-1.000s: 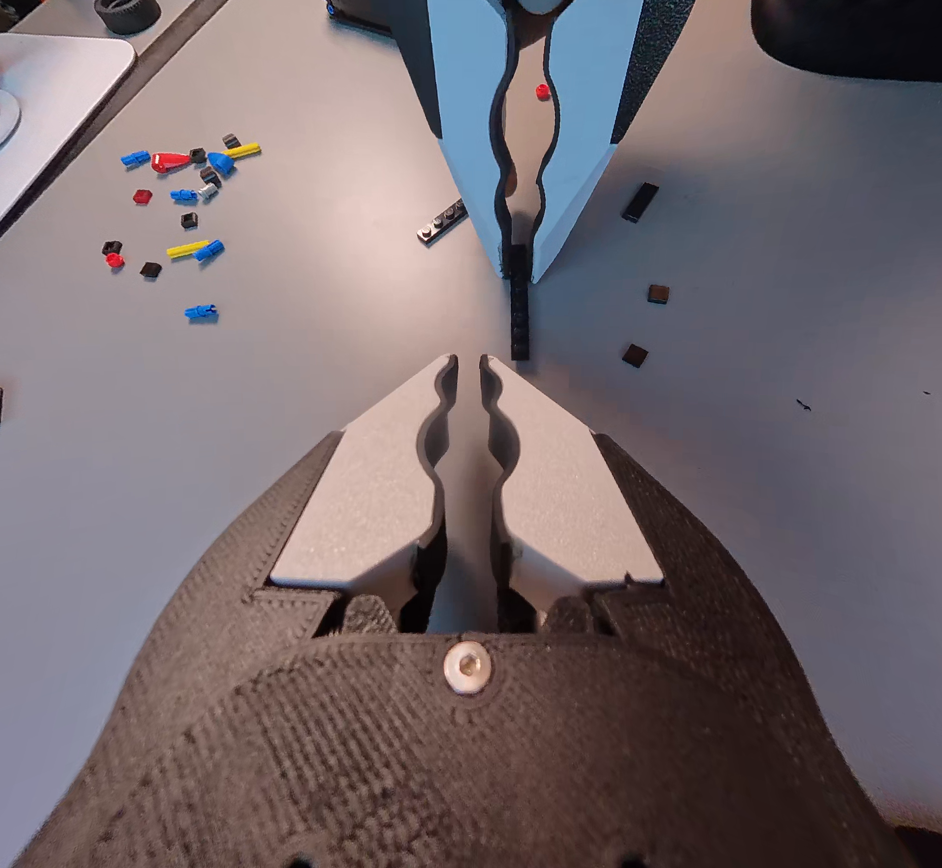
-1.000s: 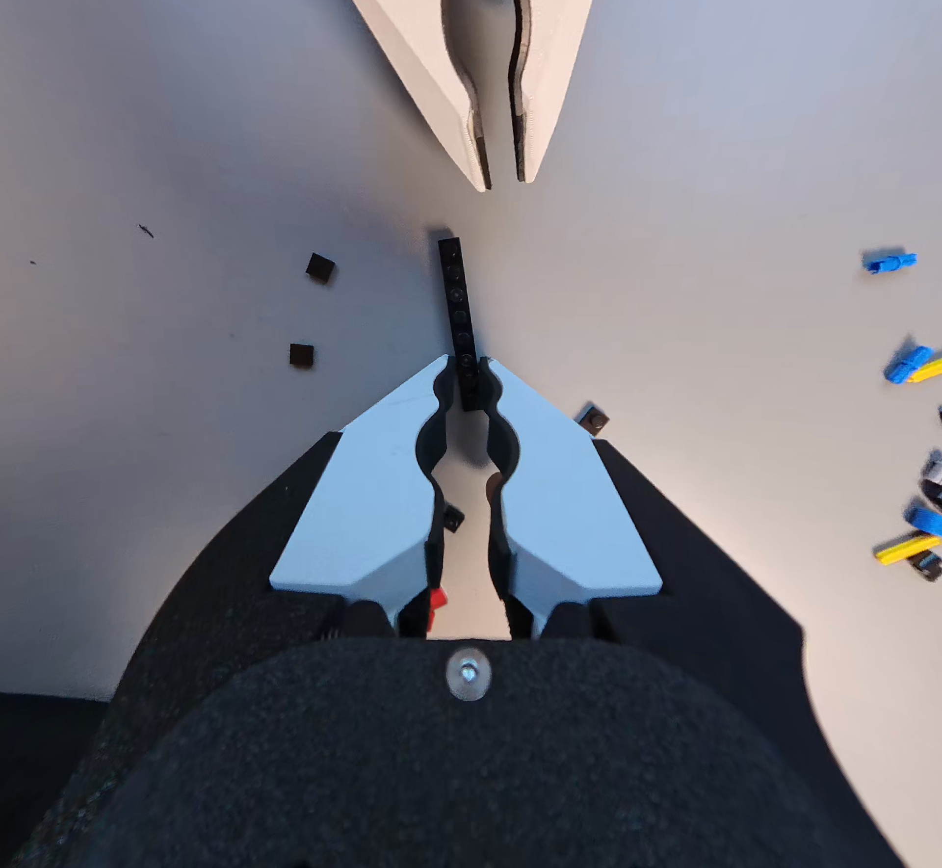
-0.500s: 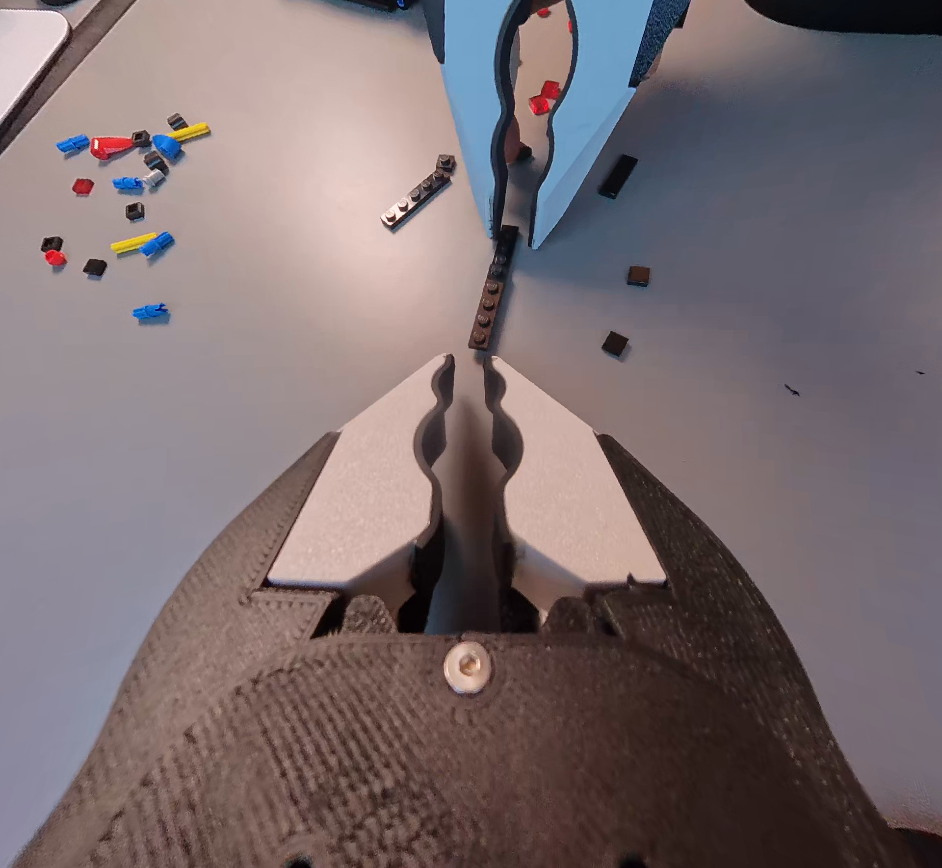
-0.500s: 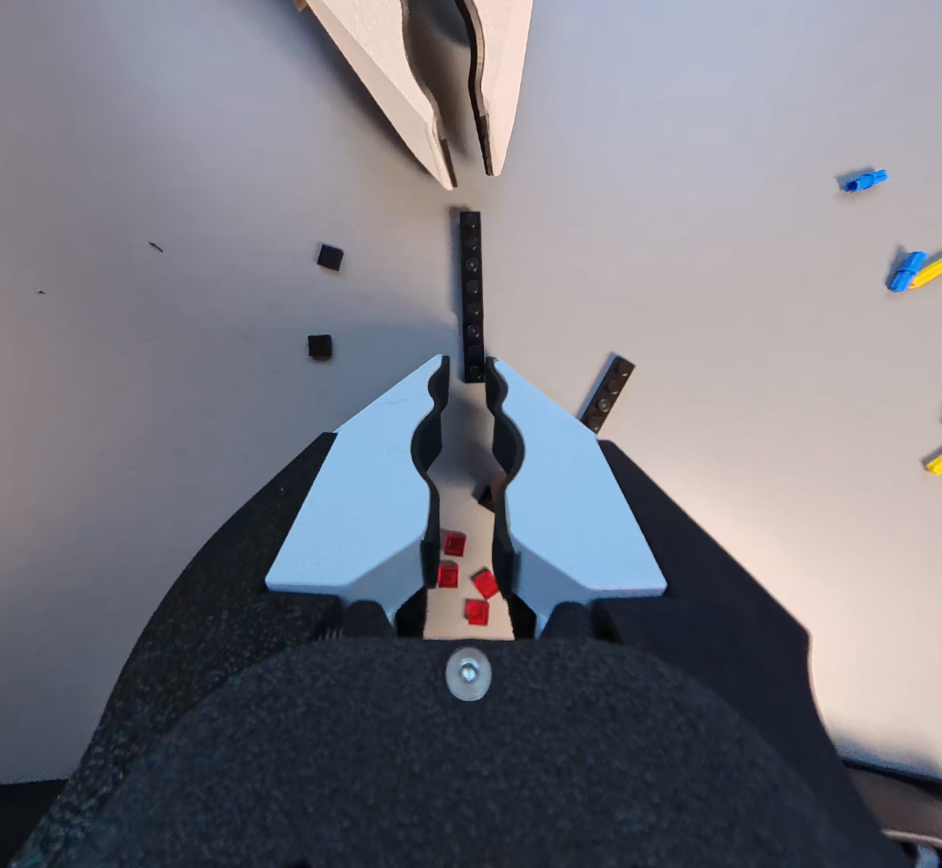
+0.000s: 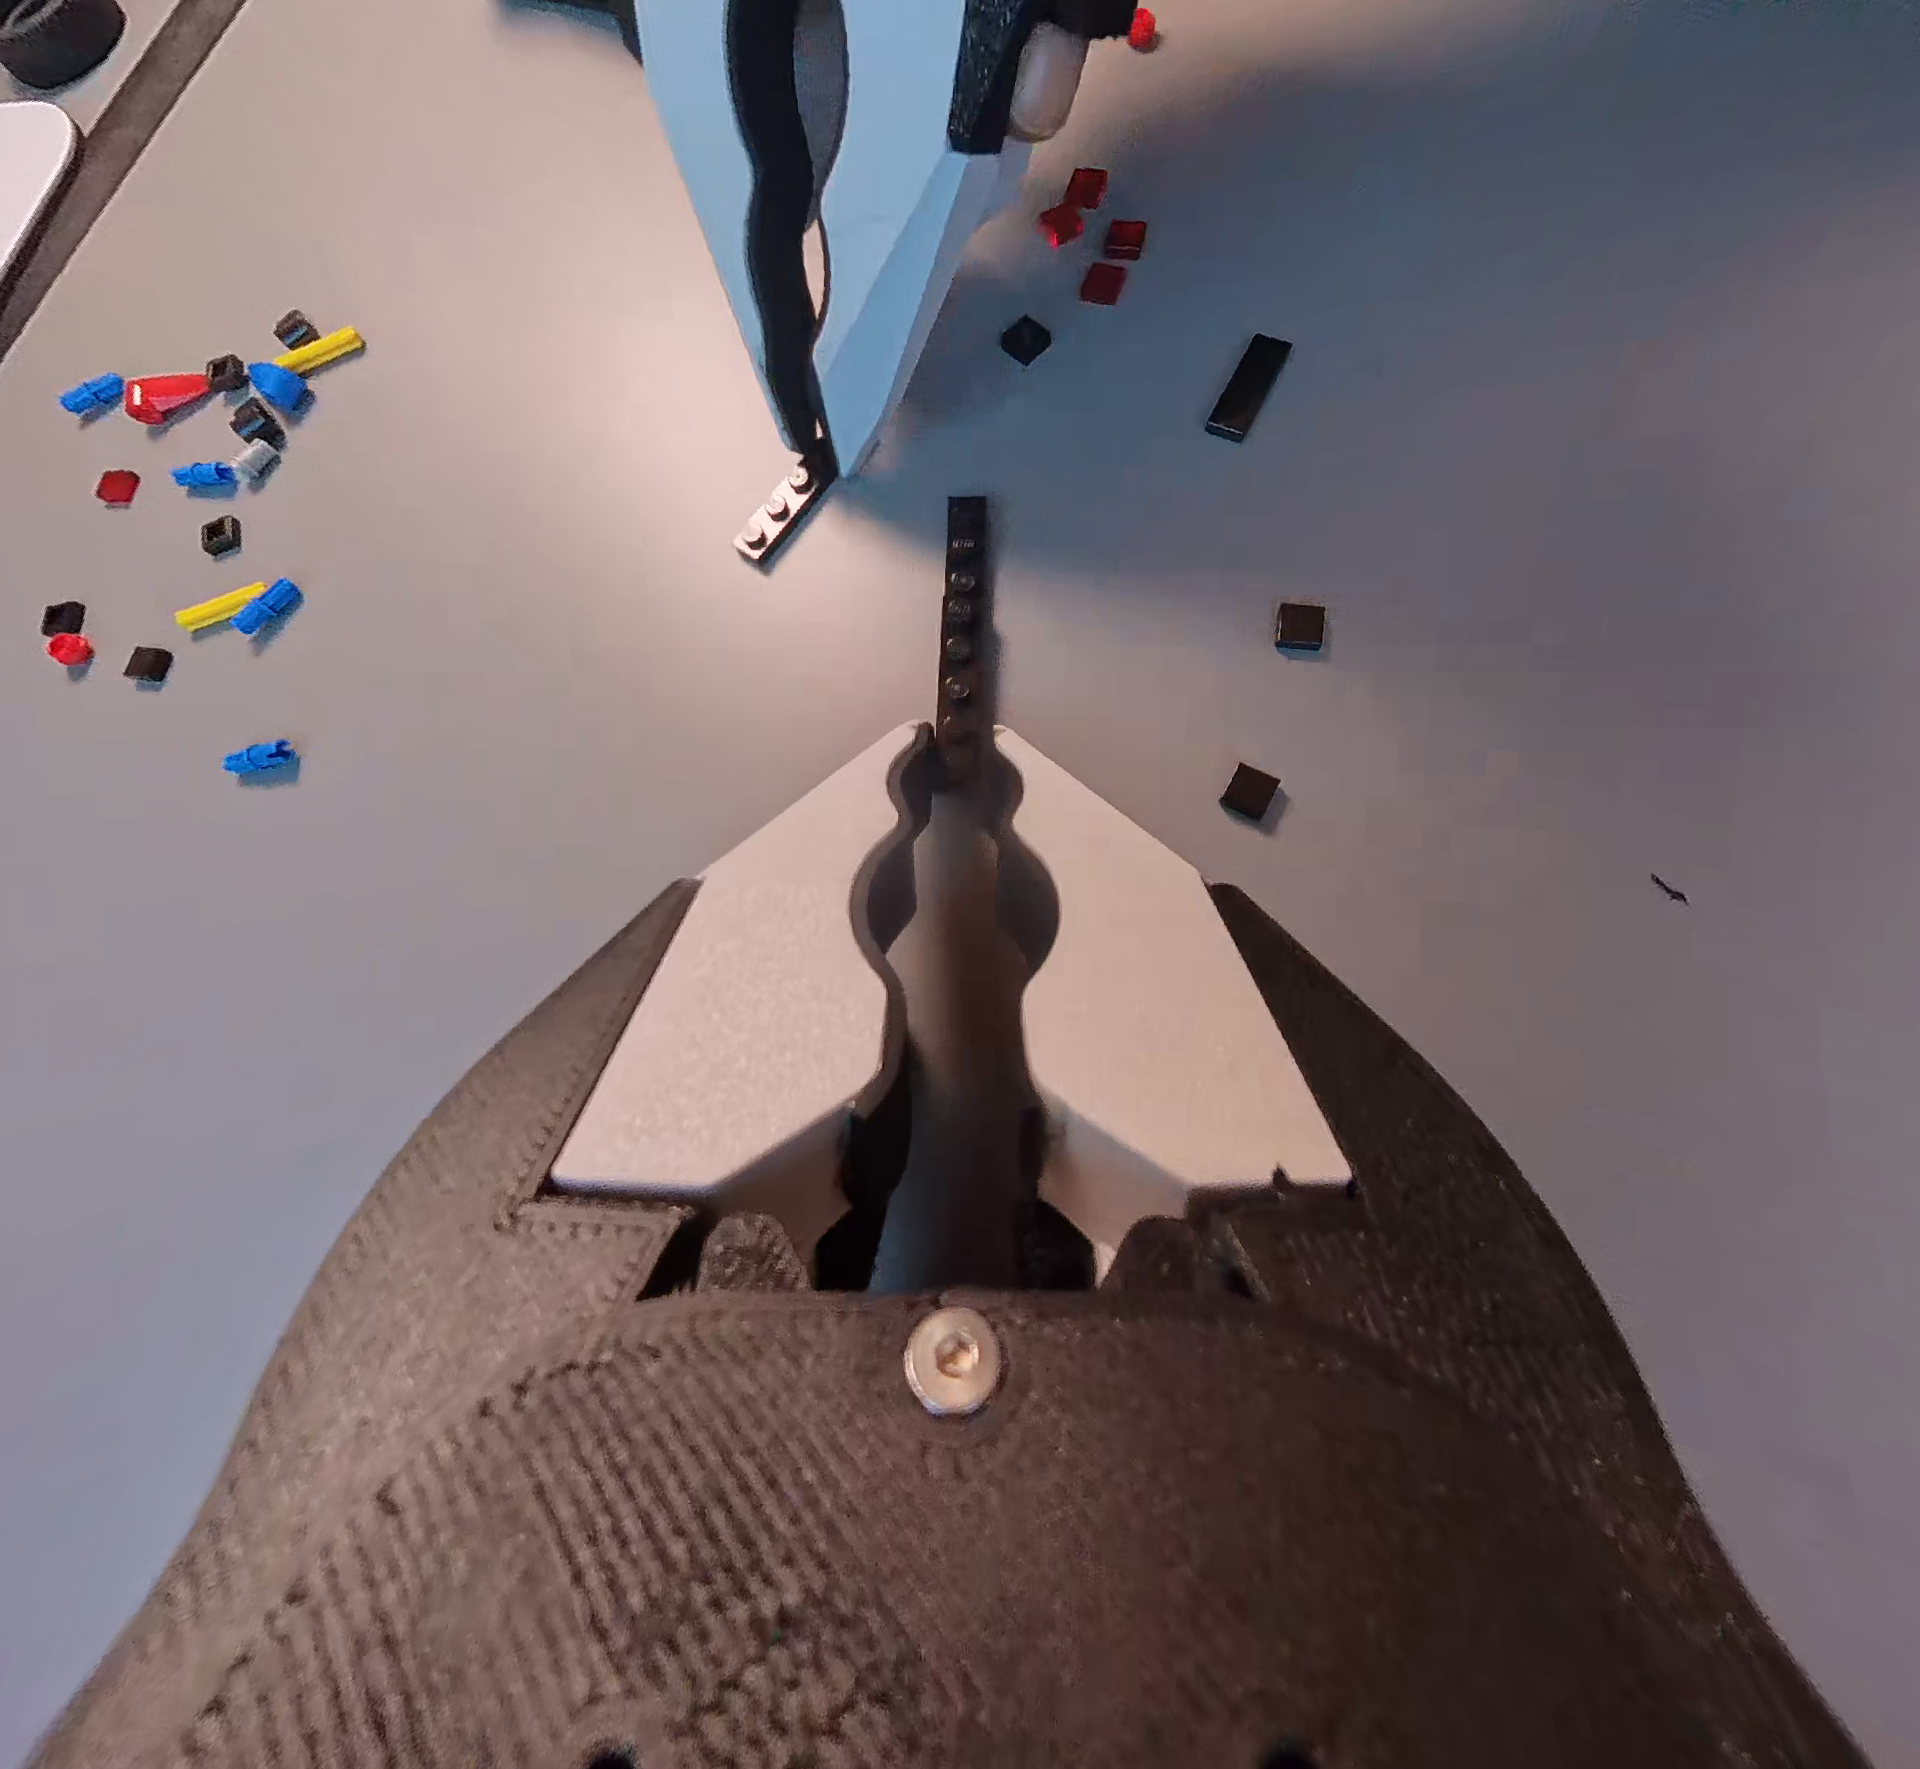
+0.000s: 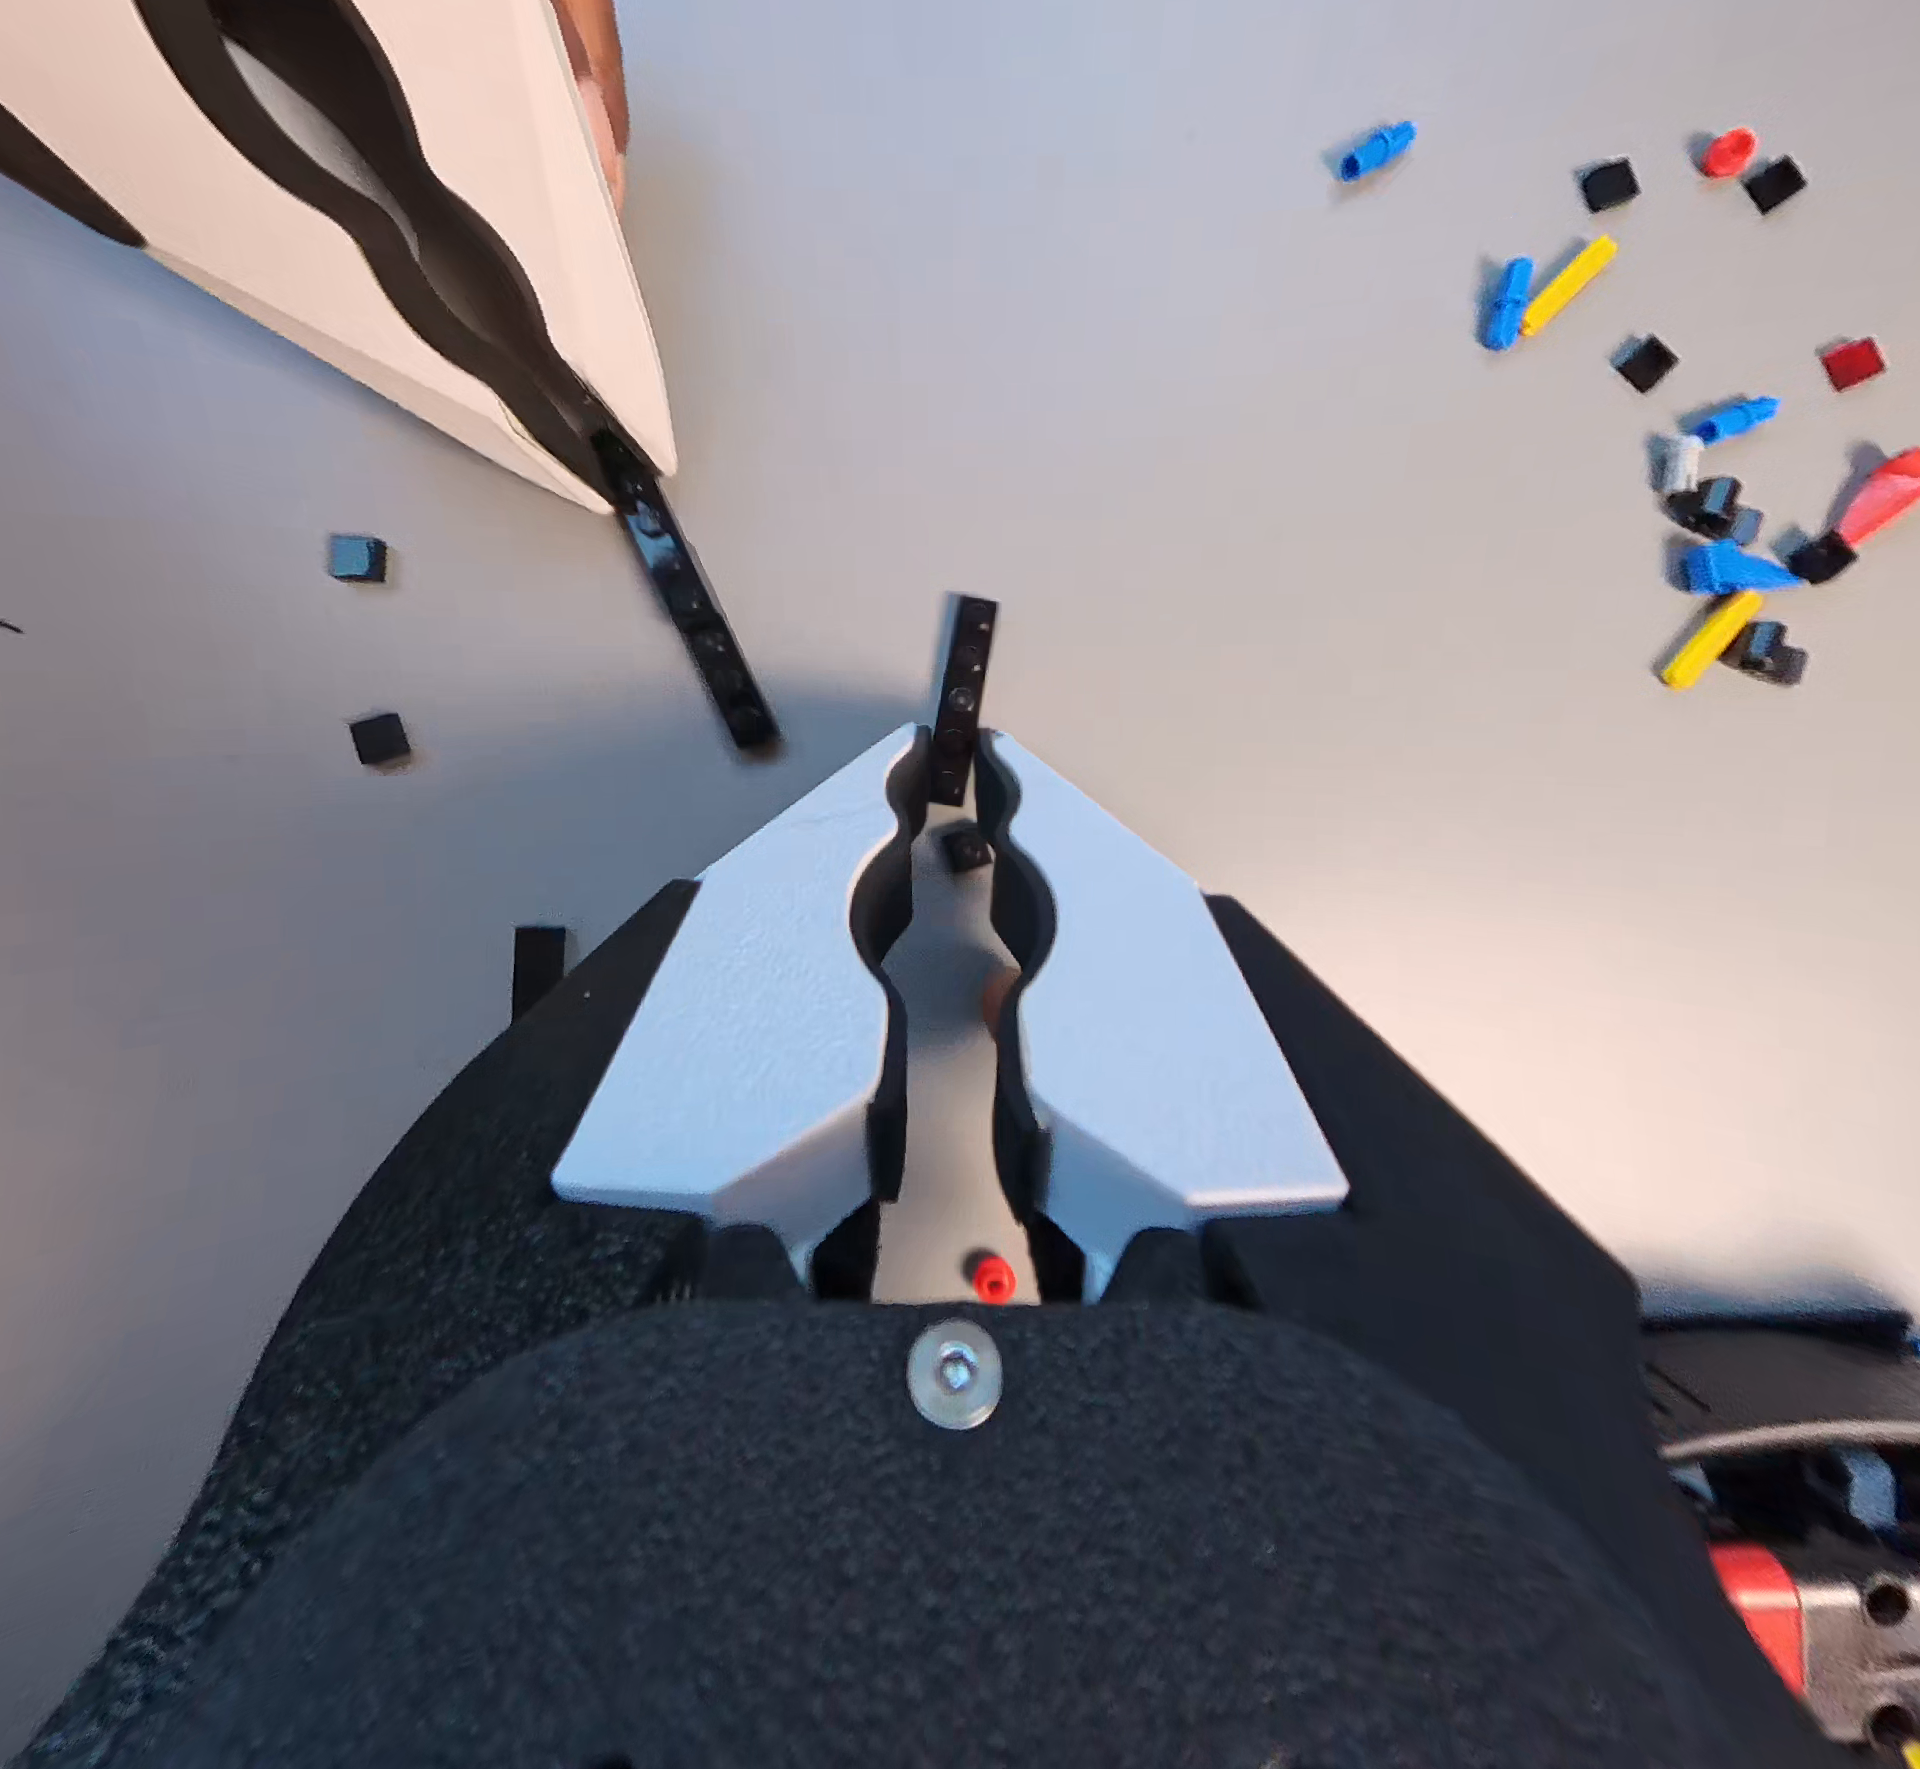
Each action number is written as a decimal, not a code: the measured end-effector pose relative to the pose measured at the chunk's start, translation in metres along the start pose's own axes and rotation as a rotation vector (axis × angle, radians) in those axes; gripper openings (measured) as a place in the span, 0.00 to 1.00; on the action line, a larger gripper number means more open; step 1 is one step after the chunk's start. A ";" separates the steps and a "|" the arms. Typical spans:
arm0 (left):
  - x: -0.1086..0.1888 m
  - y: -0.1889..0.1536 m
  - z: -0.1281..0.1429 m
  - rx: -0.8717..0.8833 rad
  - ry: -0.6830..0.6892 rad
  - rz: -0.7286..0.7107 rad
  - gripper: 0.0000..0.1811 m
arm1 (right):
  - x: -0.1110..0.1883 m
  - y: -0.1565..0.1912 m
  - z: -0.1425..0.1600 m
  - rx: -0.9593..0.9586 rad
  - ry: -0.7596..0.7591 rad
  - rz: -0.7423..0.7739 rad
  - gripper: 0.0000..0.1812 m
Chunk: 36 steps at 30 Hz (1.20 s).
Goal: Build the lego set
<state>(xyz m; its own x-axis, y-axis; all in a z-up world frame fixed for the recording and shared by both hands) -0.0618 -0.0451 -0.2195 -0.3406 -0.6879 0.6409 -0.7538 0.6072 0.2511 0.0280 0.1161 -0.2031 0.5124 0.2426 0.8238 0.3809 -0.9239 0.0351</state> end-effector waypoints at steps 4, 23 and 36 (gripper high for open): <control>0.006 0.005 0.001 0.032 -0.023 0.011 0.08 | -0.005 0.004 -0.011 0.071 0.018 0.007 0.03; 0.042 0.013 0.017 0.047 -0.062 0.065 0.03 | -0.011 0.049 -0.058 0.323 -0.114 -0.215 0.11; 0.030 0.010 0.023 0.049 0.058 0.084 0.05 | -0.019 0.037 -0.028 0.330 0.029 -0.163 0.03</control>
Point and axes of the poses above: each gripper's, where its closed fingertips meet, x back along the fingers, z out of its underside, y = z × x across the jaws, the point moved 10 cm from there along x, back along the fingers, and after that the axes turned 7 degrees about -x, right-handed, at the moved point
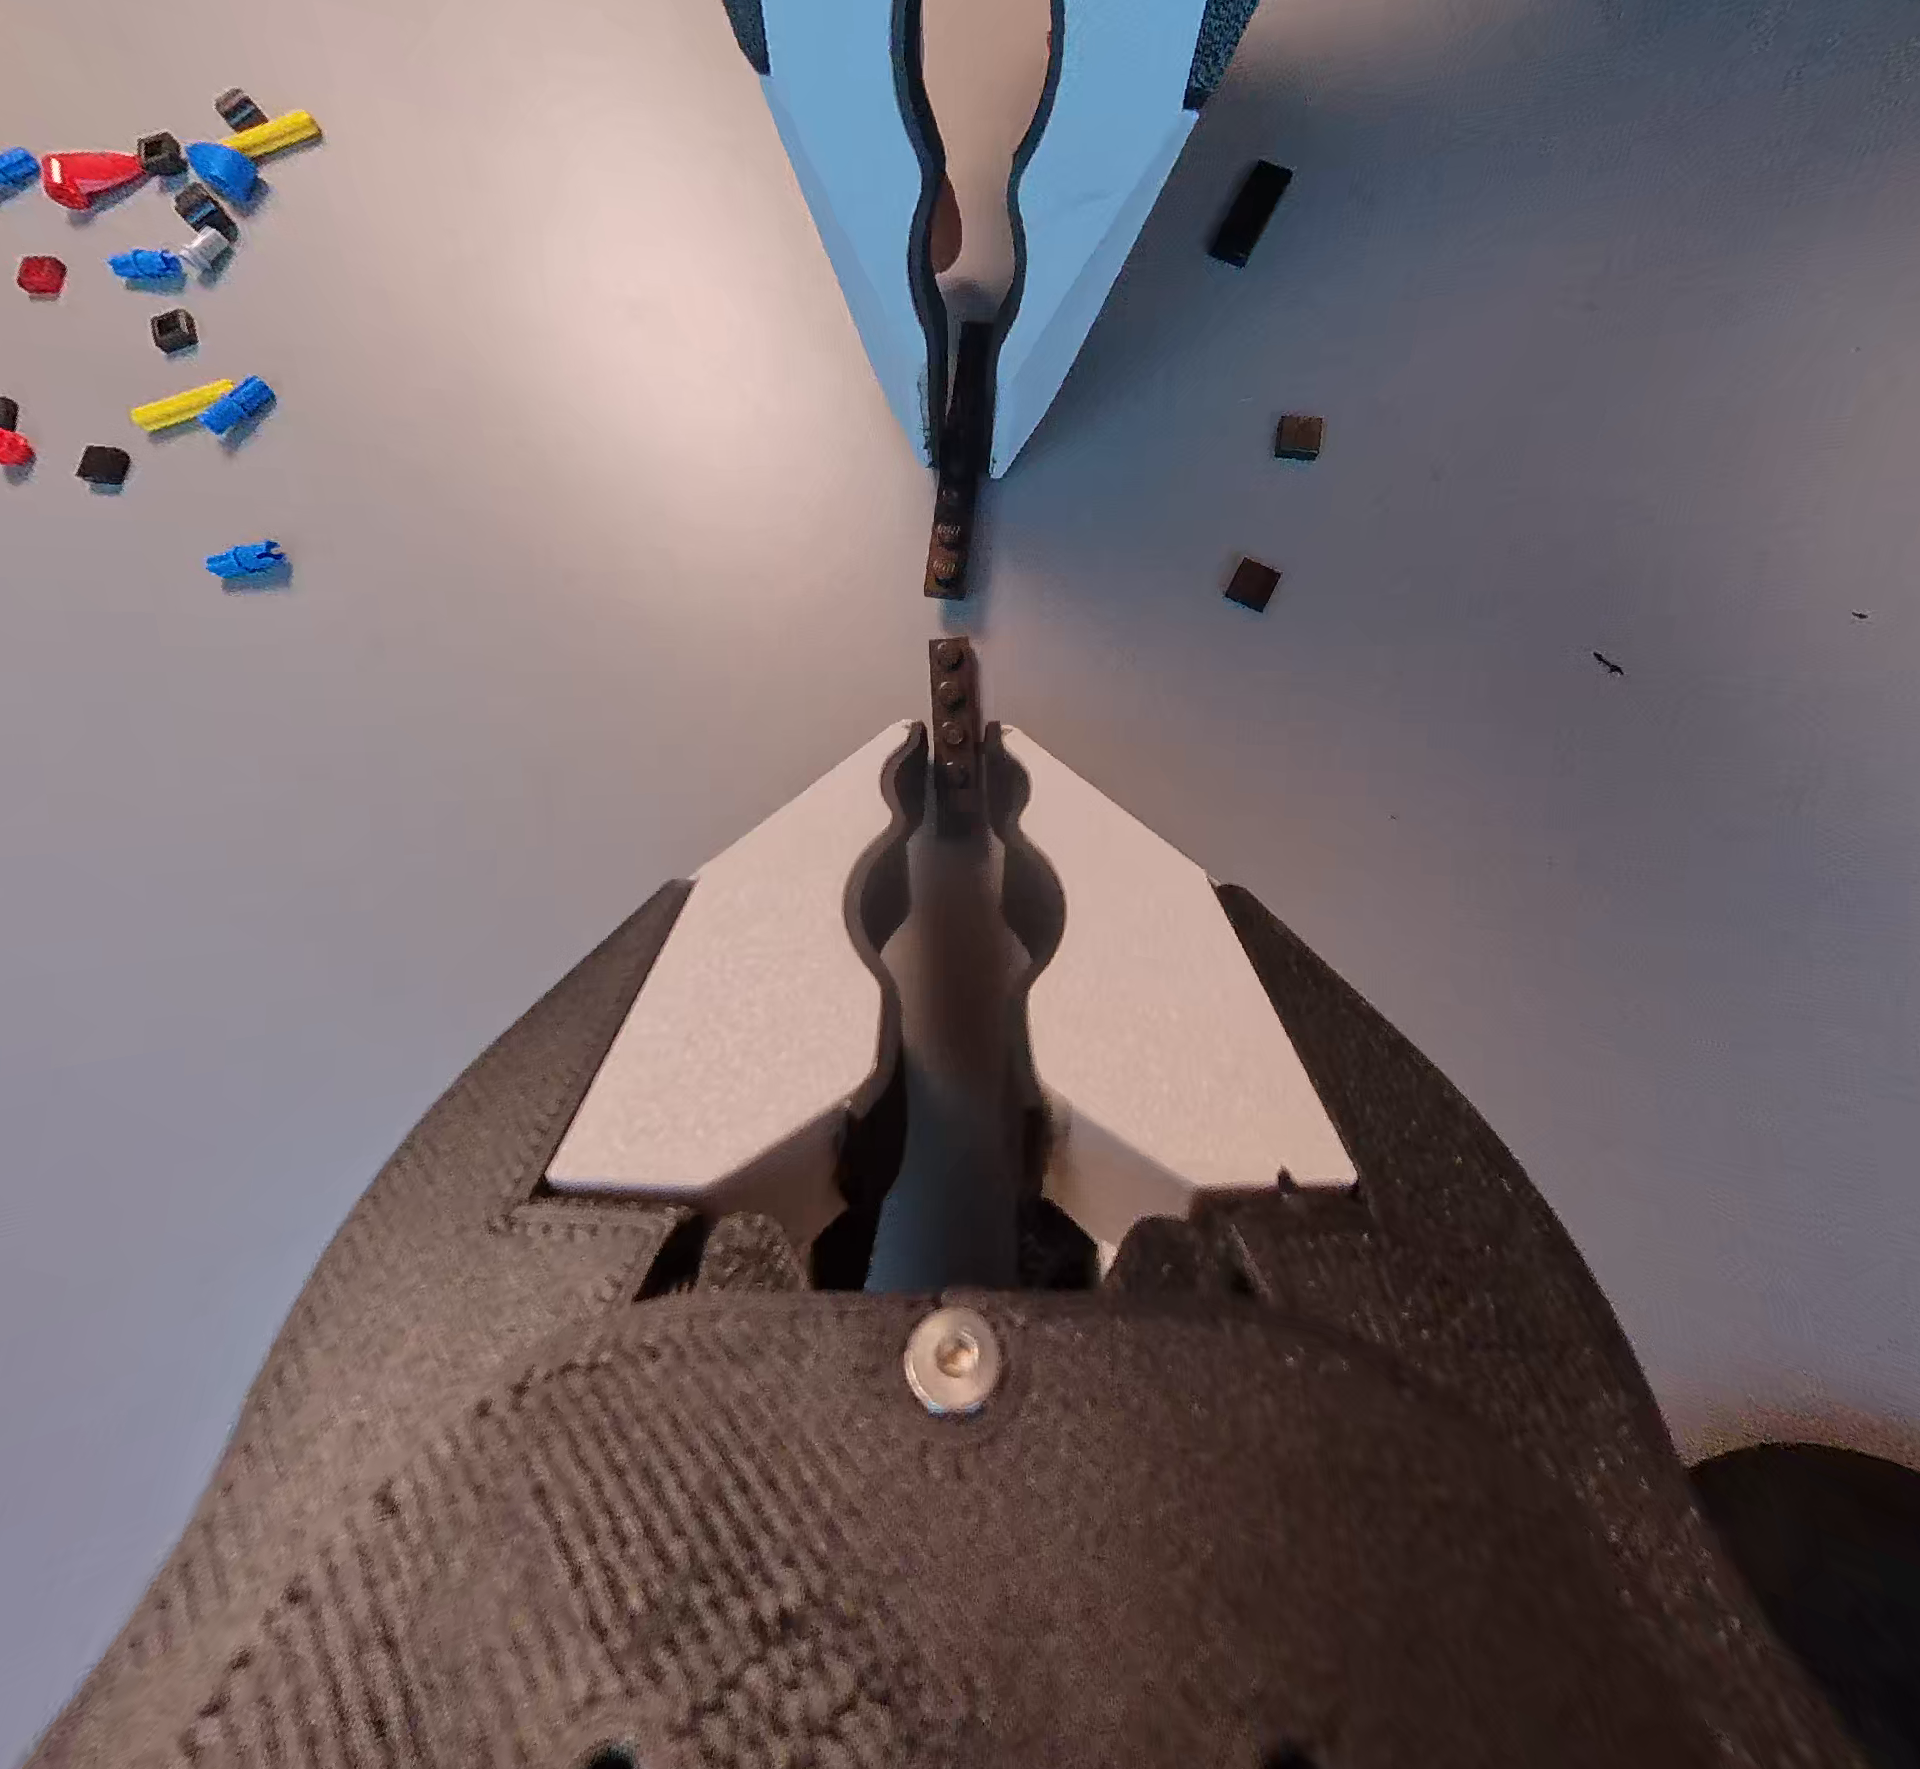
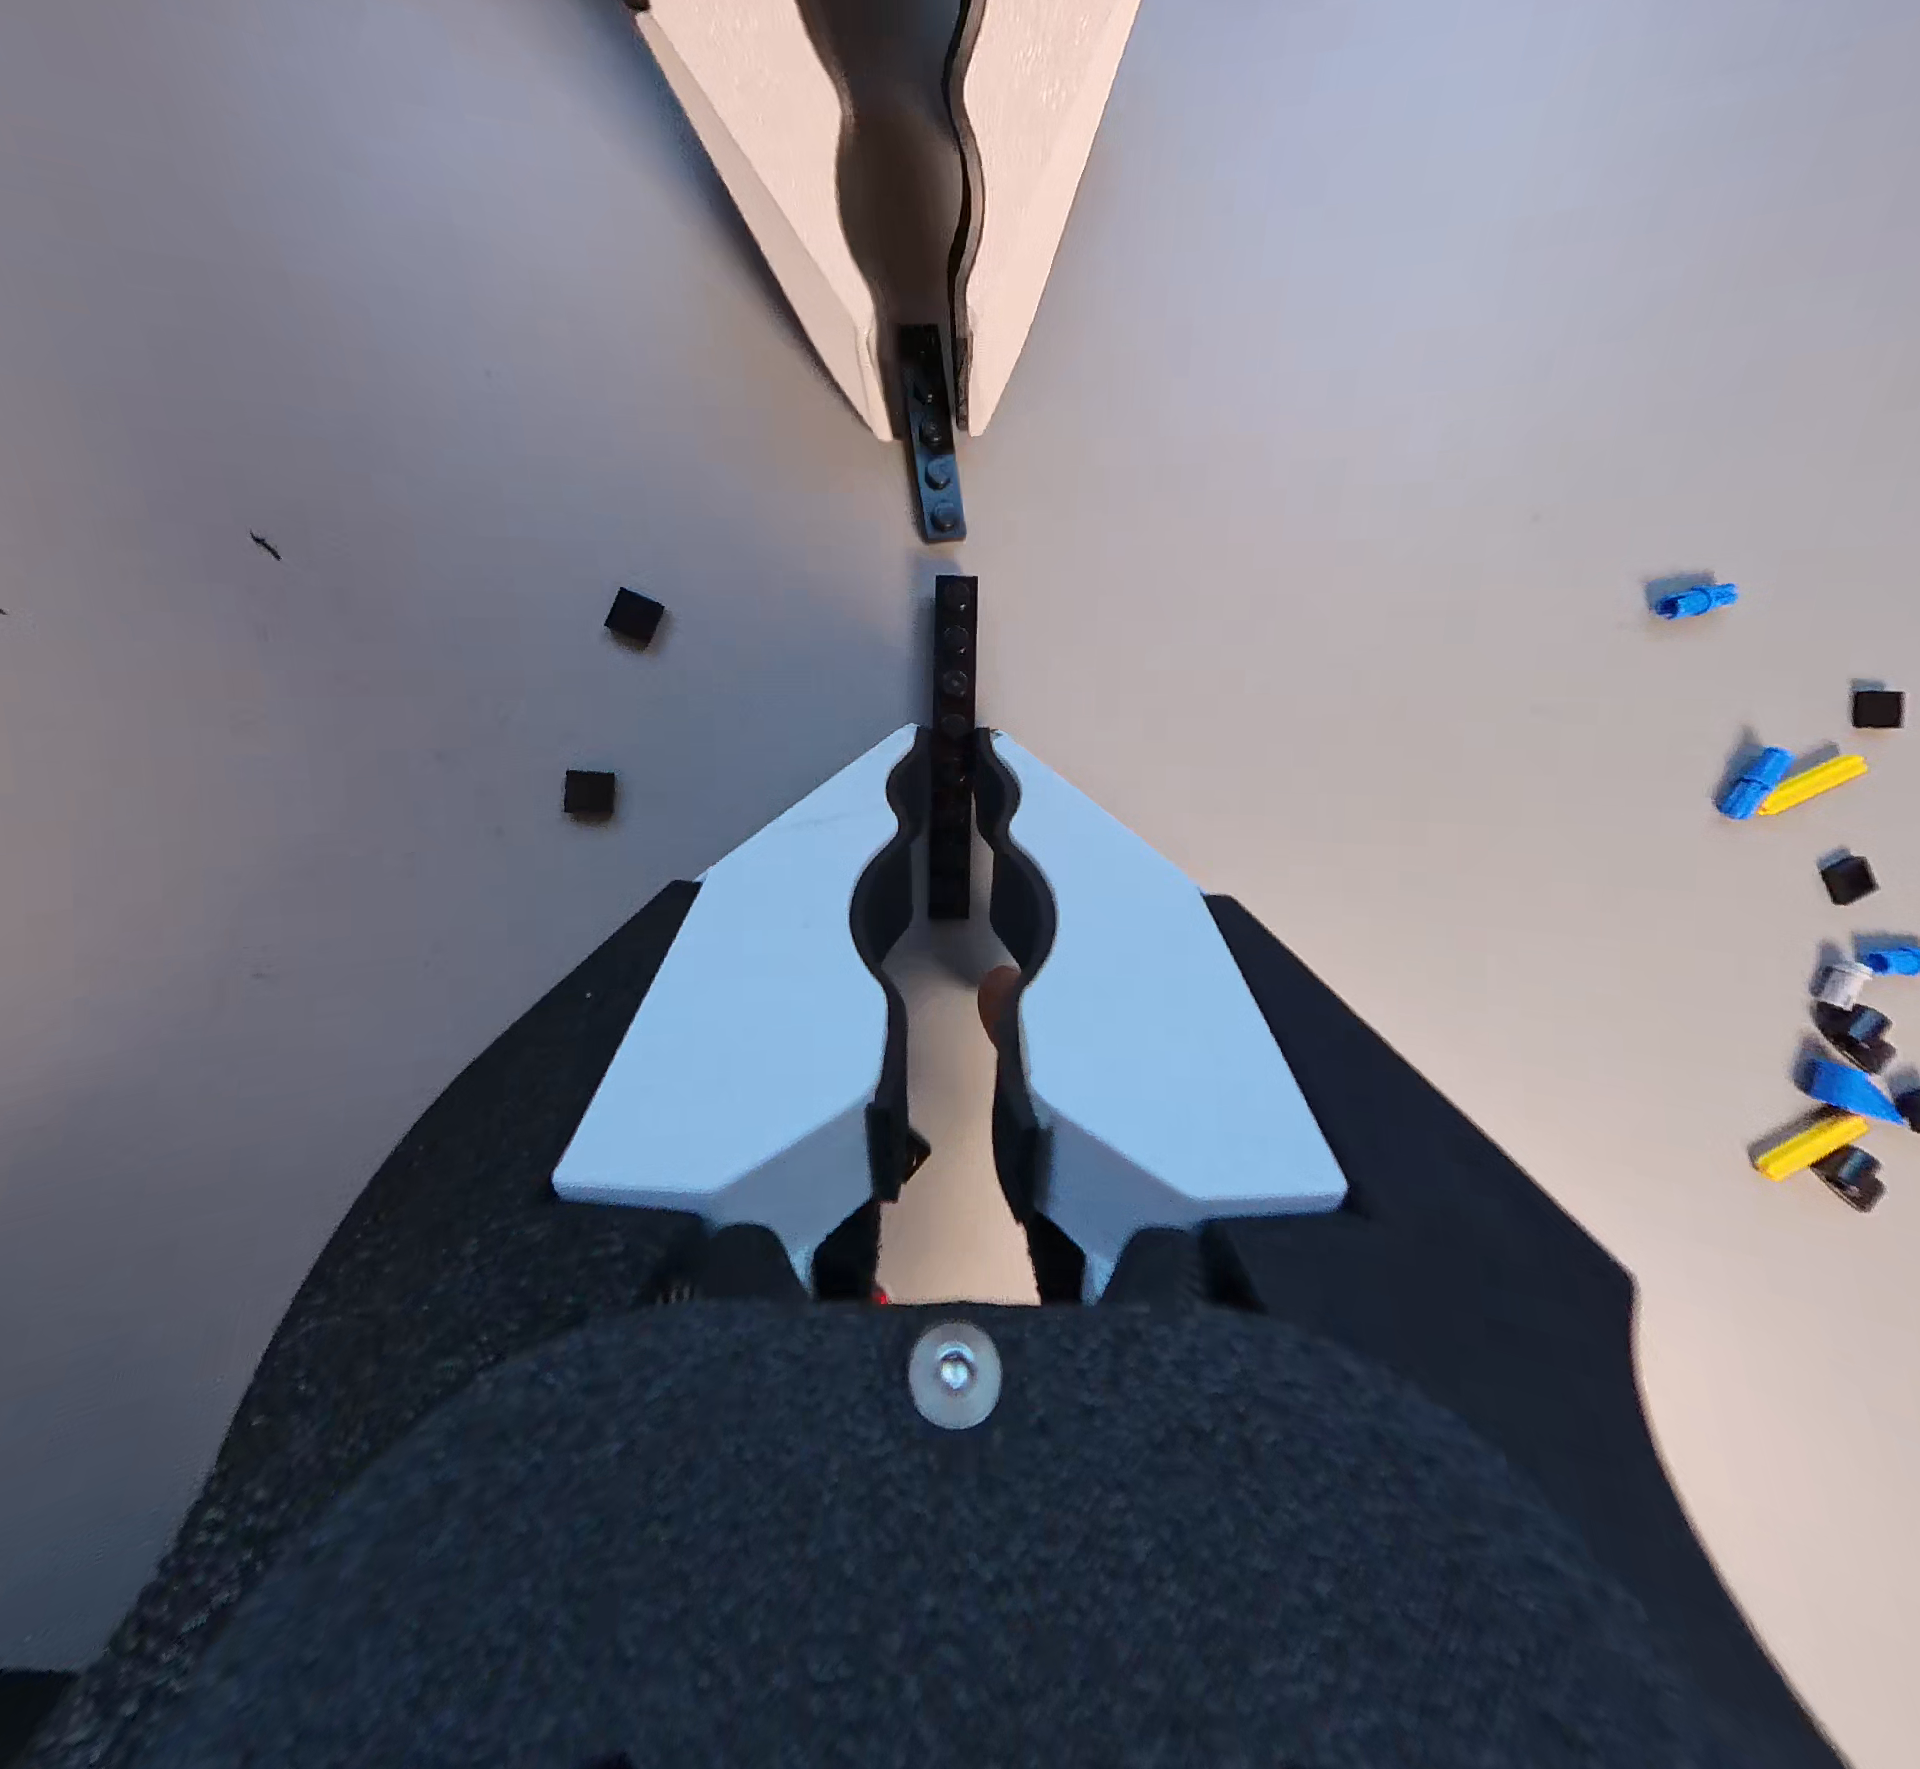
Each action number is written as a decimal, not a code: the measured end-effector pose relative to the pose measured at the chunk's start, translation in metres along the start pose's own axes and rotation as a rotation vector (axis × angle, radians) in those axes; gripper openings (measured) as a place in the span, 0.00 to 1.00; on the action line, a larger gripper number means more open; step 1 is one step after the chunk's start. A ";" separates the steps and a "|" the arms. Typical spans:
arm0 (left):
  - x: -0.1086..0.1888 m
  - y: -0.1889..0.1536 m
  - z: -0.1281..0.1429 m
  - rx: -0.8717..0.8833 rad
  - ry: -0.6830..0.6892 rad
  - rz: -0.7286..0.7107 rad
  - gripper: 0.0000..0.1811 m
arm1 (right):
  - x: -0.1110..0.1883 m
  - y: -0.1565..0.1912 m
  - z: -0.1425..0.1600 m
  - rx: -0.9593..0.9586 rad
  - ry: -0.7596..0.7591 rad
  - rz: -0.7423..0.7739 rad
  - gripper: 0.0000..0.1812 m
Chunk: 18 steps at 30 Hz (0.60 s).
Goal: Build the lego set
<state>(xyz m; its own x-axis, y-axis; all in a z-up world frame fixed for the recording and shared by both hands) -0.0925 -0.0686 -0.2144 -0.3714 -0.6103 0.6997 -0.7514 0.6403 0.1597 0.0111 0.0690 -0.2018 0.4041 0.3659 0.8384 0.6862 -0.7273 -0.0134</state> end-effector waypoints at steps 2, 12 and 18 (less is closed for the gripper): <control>0.002 0.000 0.001 -0.001 0.002 0.006 0.08 | 0.001 0.000 -0.002 -0.007 -0.030 -0.013 0.03; 0.009 0.004 0.008 0.018 0.012 0.059 0.03 | -0.006 0.000 -0.019 0.023 -0.031 -0.049 0.03; 0.007 0.006 0.008 0.001 0.006 0.072 0.03 | -0.010 -0.001 -0.020 0.028 0.006 -0.061 0.03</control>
Point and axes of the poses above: each gripper's, where its closed fingertips meet, x back along the fingers, z out of its underside, y = z × x across the jaws, the point moved 10 cm from there along x, back along the fingers, and after that the axes turned 7 degrees about -x, right-handed, at the moved point
